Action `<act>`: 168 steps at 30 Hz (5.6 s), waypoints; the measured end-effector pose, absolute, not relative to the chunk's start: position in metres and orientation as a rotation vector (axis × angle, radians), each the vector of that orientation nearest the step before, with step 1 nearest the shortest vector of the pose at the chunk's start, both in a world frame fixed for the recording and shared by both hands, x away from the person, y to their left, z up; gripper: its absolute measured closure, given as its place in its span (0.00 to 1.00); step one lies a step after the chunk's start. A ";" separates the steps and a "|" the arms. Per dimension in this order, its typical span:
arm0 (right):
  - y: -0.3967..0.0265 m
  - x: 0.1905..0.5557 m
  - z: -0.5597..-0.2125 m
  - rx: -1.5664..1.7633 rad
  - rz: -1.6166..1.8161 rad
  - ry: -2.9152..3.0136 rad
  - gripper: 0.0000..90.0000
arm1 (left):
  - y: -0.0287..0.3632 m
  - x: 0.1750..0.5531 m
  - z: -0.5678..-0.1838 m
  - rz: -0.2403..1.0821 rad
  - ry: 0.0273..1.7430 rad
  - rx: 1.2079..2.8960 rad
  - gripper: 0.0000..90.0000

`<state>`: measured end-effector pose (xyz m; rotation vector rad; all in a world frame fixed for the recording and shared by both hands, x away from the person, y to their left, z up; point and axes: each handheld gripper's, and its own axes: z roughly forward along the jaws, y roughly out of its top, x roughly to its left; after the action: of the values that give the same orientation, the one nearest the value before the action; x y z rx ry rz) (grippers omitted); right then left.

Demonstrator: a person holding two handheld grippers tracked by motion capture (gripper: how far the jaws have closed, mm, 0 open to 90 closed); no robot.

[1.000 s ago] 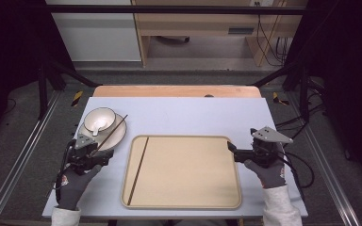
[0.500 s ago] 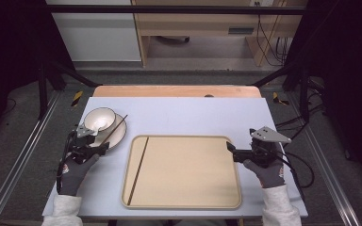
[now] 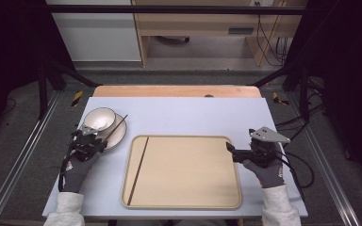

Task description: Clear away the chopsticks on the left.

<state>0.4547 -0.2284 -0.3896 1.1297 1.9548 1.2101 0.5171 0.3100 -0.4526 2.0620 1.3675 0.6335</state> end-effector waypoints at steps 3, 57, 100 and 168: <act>-0.228 0.455 -0.390 1.132 1.211 1.957 0.05 | 0.310 0.516 -0.452 0.625 1.365 2.063 0.86; -0.236 0.450 -0.383 1.128 1.226 1.924 0.05 | 0.238 0.439 -0.413 0.757 1.333 1.849 0.93; -0.233 0.450 -0.384 1.126 1.229 1.934 0.05 | 0.159 0.382 -0.450 0.679 1.376 1.676 0.93; -0.233 0.450 -0.385 1.119 1.210 1.940 0.05 | 0.151 0.401 -0.447 0.607 1.322 1.845 0.80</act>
<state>0.4499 -0.2330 -0.3848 1.1189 1.9396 1.2104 0.4010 0.1511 -0.4474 1.8446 1.3223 0.6074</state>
